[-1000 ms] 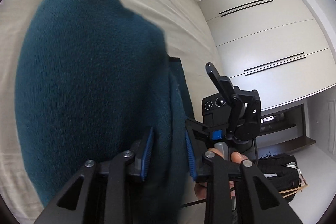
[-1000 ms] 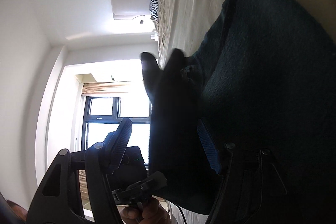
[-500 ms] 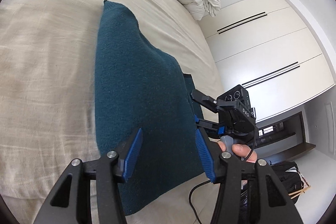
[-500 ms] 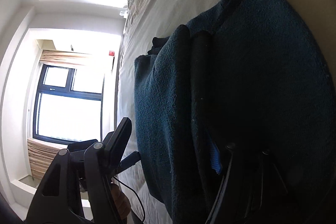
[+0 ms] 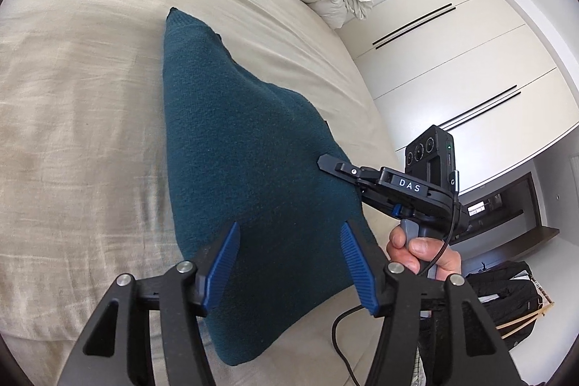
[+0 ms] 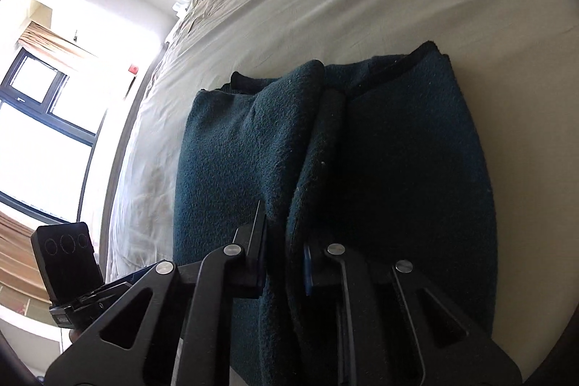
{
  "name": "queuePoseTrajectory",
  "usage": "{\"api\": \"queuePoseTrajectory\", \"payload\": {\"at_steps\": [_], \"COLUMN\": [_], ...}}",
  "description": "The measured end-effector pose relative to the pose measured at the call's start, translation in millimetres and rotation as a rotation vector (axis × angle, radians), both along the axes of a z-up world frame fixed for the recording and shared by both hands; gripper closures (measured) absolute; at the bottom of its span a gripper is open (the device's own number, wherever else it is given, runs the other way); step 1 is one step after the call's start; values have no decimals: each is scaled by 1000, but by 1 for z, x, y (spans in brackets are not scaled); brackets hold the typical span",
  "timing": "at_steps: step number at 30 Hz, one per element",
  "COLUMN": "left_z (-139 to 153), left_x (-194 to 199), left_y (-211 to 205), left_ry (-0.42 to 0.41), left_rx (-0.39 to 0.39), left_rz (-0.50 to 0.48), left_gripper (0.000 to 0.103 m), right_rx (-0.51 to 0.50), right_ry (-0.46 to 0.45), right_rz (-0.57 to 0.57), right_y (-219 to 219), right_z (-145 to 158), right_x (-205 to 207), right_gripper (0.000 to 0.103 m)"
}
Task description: Fold small clothes
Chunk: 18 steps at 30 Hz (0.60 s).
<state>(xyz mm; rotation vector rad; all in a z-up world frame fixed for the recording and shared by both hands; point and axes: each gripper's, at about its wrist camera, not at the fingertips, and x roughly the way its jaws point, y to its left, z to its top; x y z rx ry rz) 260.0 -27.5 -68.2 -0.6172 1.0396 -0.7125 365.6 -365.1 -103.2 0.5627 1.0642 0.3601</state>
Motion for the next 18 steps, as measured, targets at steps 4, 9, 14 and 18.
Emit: {"api": "queuePoseTrajectory", "payload": {"at_steps": [4,9,14,18], "left_z": [2,2,2,6], "left_x": [5,10,14,20], "left_y": [-10,-17,-21,-26], "left_ry": [-9,-19,-24,-34], "left_rx": [6,25,36,46], "left_rz": [-5,-11,-13,-14], "left_gripper": [40,39,39,38], "right_rx": [3,22,40,68], "right_ry": [-15,-11,-14,-26], "right_rz": [-34,-80,-122,-148], "right_y": [-30,-61,-75,-74], "right_z": [5,4,-1,0], "right_x": [-8,-24,-32,-38], "right_gripper": [90,90,90,90]}}
